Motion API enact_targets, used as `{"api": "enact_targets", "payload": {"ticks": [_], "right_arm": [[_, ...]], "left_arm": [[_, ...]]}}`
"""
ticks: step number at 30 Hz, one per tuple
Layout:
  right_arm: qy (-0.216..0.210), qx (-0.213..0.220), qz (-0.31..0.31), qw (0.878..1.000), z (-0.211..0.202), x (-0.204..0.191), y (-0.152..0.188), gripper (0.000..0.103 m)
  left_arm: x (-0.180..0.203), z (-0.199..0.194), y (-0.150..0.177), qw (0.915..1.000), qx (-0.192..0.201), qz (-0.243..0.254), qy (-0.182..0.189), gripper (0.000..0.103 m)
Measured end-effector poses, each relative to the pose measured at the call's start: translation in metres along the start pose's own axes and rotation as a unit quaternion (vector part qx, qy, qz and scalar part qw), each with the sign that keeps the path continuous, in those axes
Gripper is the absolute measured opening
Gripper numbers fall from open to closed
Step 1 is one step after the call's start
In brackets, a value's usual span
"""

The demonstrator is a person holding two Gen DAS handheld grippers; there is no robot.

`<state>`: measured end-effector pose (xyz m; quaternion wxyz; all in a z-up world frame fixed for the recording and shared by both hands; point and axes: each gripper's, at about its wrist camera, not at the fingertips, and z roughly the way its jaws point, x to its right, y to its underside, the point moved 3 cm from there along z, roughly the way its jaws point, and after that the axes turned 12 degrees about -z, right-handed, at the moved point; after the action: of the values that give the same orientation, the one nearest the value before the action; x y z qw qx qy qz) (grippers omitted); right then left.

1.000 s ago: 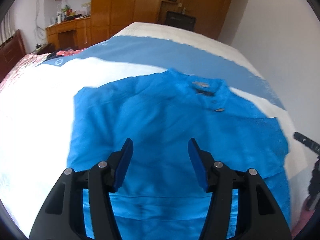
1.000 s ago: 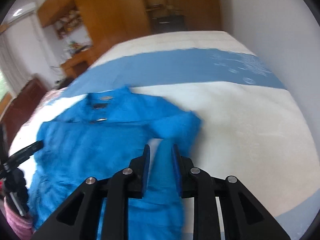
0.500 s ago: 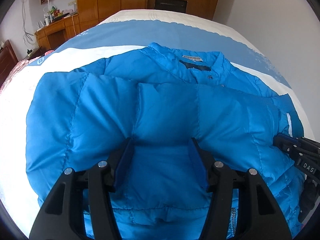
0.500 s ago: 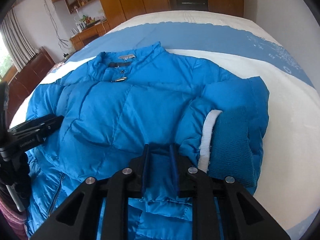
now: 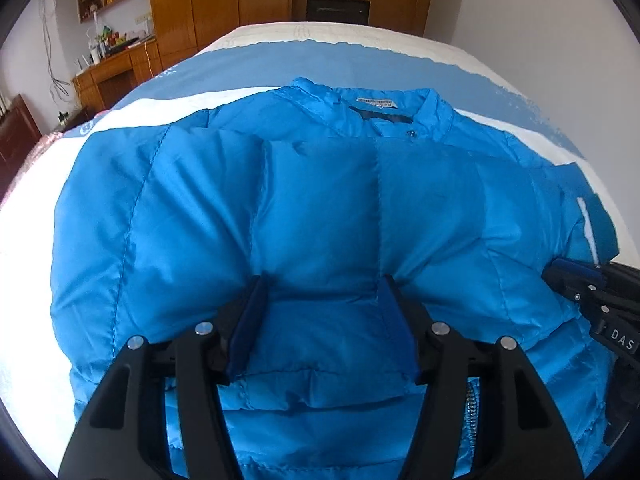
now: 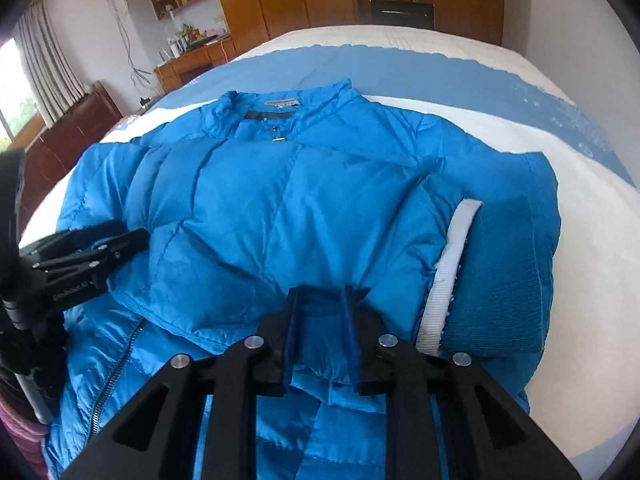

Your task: Fold large clothes

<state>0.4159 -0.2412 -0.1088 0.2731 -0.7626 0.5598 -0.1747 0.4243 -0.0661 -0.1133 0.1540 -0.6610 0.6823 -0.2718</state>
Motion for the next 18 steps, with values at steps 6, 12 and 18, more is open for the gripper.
{"api": "enact_targets", "payload": {"ticks": [6,12,18], "right_arm": [[-0.071,0.039,0.04,0.996,-0.046,0.014,0.009,0.024],[-0.068,0.062,0.023,0.995,-0.117,0.018,0.067,0.044],[-0.065,0.055,0.047,0.995,-0.162,0.023,0.162,0.054]], "left_arm": [[-0.021,-0.045,-0.001,0.9984,-0.007,-0.041,0.037,0.058],[-0.091,-0.128,0.047,0.9969,0.034,-0.068,0.023,0.08],[-0.161,-0.172,0.139,0.992,0.009,-0.124,-0.024,0.082]]}}
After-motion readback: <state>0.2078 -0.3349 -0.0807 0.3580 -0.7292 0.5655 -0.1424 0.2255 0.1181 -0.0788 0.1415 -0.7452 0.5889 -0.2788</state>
